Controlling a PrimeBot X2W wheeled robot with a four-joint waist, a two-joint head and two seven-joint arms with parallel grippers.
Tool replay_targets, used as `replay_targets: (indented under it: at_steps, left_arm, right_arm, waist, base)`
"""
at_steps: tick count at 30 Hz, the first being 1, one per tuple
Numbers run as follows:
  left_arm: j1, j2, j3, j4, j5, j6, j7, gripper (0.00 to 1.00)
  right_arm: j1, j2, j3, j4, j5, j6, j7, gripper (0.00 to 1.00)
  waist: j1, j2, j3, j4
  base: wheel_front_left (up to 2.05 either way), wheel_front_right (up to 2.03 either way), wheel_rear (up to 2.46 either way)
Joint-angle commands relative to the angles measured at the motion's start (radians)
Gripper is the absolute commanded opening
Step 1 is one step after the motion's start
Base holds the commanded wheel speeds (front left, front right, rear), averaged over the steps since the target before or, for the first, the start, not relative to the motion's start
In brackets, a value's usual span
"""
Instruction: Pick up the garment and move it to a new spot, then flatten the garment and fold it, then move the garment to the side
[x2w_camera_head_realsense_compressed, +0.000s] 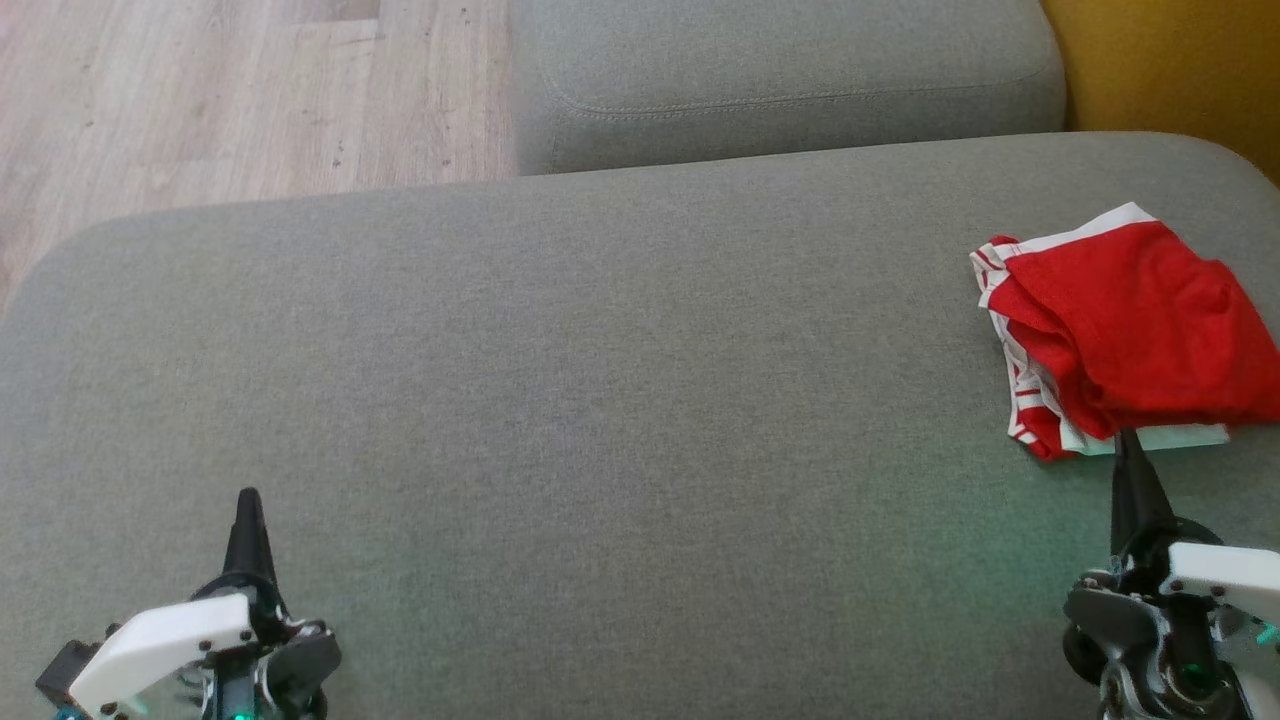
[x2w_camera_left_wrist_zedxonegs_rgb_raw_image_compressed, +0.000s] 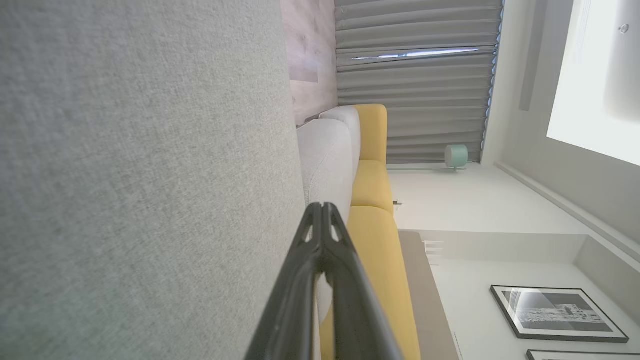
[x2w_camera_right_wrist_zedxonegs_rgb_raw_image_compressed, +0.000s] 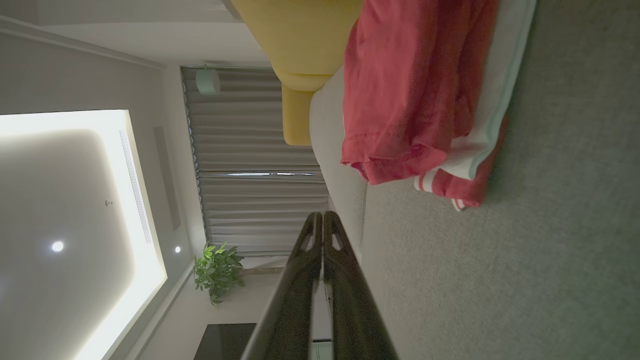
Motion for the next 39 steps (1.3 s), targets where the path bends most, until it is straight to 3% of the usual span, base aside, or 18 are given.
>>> replay_targets:
  at_steps: [1,39]
  left_arm:
    - [-0.049,0.007,0.039,-0.029,-0.018,-0.006,0.007,0.00]
    - [-0.050,0.006,0.046,-0.028,-0.035,-0.007,0.015,0.00]
  right_arm:
    - [-0.053,-0.005,0.017,-0.044,0.026,-0.001,0.010,0.00]
    - [-0.054,-0.005,0.014,-0.046,0.049,-0.001,0.016,0.00]
  waist:
    - [0.0000,-0.0001,0.000,0.000]
    - [0.0000,-0.0001,0.000,0.000]
  base:
    - [0.00,0.00,0.00]
    - [0.00,0.00,0.00]
